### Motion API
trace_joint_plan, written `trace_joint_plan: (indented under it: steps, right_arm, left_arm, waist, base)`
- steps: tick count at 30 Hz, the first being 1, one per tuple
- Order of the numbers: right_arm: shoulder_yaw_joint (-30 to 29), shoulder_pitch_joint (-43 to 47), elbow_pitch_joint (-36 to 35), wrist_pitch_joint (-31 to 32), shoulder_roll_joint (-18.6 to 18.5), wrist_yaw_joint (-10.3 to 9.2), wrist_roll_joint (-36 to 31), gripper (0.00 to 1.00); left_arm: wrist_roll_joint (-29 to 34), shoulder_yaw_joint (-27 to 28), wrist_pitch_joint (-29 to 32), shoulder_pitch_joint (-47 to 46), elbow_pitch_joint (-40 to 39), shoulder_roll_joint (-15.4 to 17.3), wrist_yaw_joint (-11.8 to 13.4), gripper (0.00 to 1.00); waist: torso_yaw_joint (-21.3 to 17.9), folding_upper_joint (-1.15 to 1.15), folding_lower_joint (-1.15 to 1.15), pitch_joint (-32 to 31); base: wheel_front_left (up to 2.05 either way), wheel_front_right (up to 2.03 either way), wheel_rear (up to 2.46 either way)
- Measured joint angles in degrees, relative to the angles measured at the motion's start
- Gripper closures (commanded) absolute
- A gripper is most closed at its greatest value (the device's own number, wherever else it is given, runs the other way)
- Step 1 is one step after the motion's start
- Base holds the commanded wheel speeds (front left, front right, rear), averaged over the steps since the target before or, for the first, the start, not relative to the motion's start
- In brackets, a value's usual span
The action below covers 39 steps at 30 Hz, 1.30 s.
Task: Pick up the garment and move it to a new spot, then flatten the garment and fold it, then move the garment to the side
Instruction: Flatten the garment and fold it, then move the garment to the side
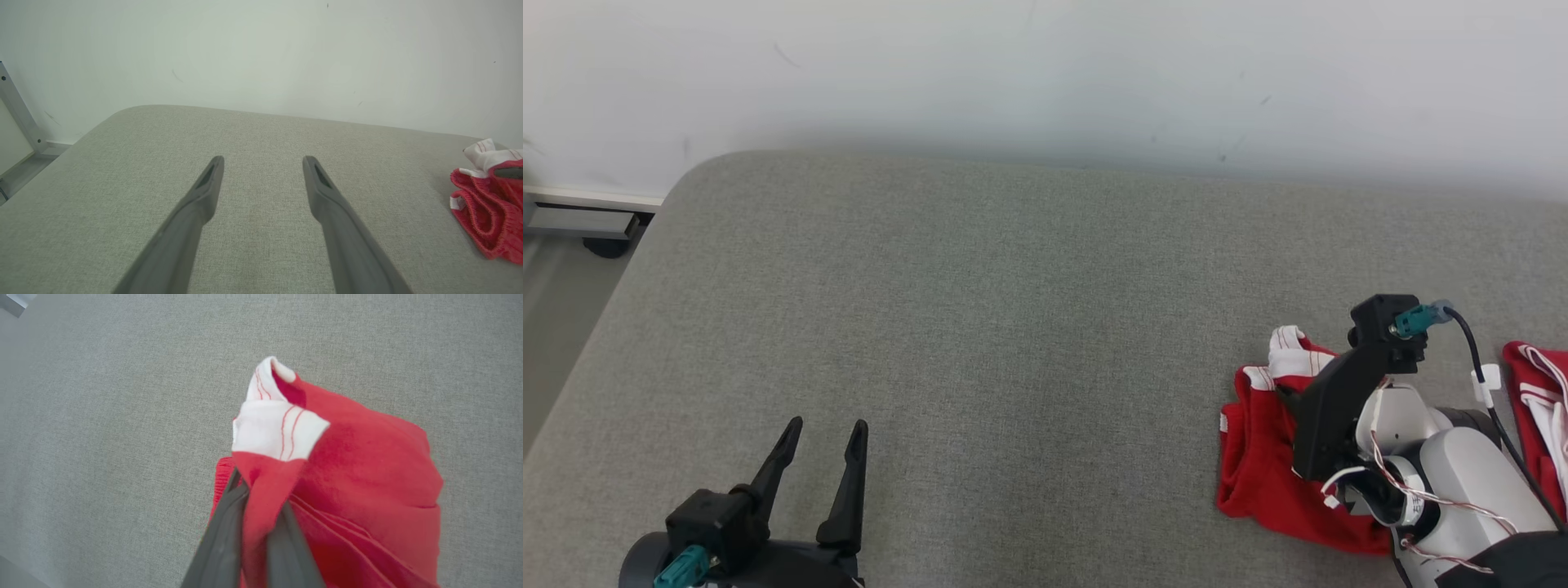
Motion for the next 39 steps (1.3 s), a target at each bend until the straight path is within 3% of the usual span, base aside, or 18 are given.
trace_joint_plan:
  steps: [4, 5, 6, 7, 16, 24, 28, 39]
  right_arm:
    - [0.3, -1.1, 0.9, 0.1, 1.0, -0.04, -0.1, 1.0]
    - [0.3, -1.2, 1.1, 0.1, 1.1, -0.04, -0.1, 0.91]
    - [0.3, -1.1, 1.3, 0.0, 1.3, -0.04, -0.1, 0.28]
    - [0.2, -1.2, 1.3, -0.1, 1.3, -0.04, -0.1, 0.0]
    - [-4.9, -3.8, -4.3, -5.8, 3.0, -0.07, 1.7, 0.0]
    - [-9.4, 1.7, -6.4, -8.1, -5.5, -0.14, -1.8, 0.0]
    - [-10.5, 5.1, -4.8, -8.4, -7.6, -0.14, -3.2, 0.0]
    - [-11.4, 8.9, 0.2, -11.1, -4.9, -0.32, -1.6, 0.0]
  left_arm:
    - [0.0, 0.0, 0.0, 0.0, 0.0, 0.0, 0.0, 0.0]
    - [0.0, 0.0, 0.0, 0.0, 0.0, 0.0, 0.0, 0.0]
    - [0.0, 0.0, 0.0, 0.0, 0.0, 0.0, 0.0, 0.0]
    - [0.0, 0.0, 0.0, 0.0, 0.0, 0.0, 0.0, 0.0]
    - [0.0, 0.5, -0.2, 0.2, 0.1, 0.2, 0.4, 0.0]
    - [0.0, 0.1, -0.2, 0.3, -0.2, 0.0, 0.4, 0.0]
    - [0.0, 0.2, -0.2, 0.4, -0.5, 0.1, 0.4, 0.0]
    - [0.1, -0.5, 0.1, -0.1, -1.0, 0.1, 0.4, 0.0]
  waist:
    - [0.0, 0.0, 0.0, 0.1]
    - [0.0, 0.0, 0.0, 0.2]
    - [0.0, 0.0, 0.0, 0.2]
    - [0.0, 0.0, 0.0, 0.2]
    - [-0.8, 0.0, 0.0, 0.0]
    - [-2.2, 0.0, 0.0, 0.1]
    - [-2.5, 0.0, 0.0, 0.3]
    - [-2.5, 0.0, 0.0, 2.1]
  base:
    - [0.0, 0.0, 0.0]
    - [0.0, 0.0, 0.0]
    - [0.0, 0.0, 0.0]
    - [0.0, 0.0, 0.0]
    - [0.0, 0.0, 0.0]
    - [0.0, 0.0, 0.0]
    - [0.0, 0.0, 0.0]
    - [0.0, 0.0, 0.0]
